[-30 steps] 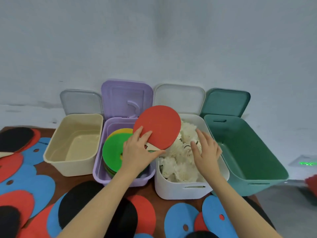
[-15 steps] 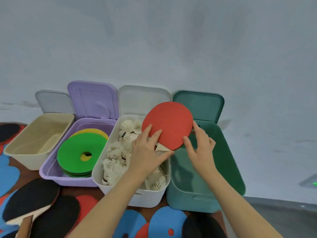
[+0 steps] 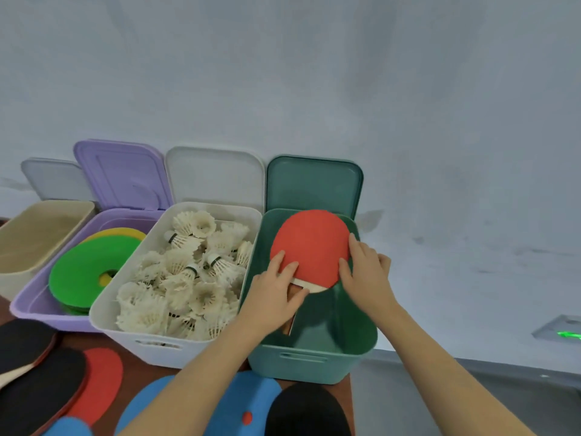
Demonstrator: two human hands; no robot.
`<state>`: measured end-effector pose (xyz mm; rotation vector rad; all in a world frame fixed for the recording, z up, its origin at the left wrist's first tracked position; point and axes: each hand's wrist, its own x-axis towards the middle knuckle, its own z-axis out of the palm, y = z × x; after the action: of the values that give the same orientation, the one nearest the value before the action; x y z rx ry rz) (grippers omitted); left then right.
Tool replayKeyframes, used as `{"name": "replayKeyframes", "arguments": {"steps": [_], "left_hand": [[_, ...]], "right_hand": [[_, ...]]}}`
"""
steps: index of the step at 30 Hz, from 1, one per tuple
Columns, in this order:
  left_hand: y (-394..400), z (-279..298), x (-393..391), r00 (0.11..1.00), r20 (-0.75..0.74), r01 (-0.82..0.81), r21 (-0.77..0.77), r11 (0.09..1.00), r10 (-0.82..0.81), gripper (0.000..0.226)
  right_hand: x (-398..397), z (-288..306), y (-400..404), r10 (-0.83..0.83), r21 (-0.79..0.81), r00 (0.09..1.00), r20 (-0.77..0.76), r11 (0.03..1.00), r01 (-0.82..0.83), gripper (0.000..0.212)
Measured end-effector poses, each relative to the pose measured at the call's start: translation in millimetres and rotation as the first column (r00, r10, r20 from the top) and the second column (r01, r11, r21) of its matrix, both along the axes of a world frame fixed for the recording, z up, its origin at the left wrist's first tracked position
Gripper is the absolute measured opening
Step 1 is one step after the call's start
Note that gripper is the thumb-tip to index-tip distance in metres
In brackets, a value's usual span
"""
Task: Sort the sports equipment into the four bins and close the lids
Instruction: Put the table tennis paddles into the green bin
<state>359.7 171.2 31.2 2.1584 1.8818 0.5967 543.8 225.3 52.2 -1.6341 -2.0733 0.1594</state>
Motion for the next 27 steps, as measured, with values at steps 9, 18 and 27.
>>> {"name": "replayKeyframes", "arguments": {"steps": [9,18,27], "left_hand": [[5,-11,-1,0.908,-0.416,-0.038,-0.207,0.978,-0.053,0.062],[-35,14,-23,0.948,-0.315,-0.042,0.019,0.999,0.046,0.052],[-96,9,-46,0.987,-0.162,0.029,0.109,0.994,-0.011,0.054]], "right_hand": [[-6,-20,-4,0.071,-0.086,0.941,0.332,0.995,-0.045,0.044],[-13,-16,-46,0.132,0.004,0.983,0.131,0.991,-0.134,0.034],[-31,-23,-125,0.124,0.107,0.987,-0.097,0.988,-0.114,0.036]]}}
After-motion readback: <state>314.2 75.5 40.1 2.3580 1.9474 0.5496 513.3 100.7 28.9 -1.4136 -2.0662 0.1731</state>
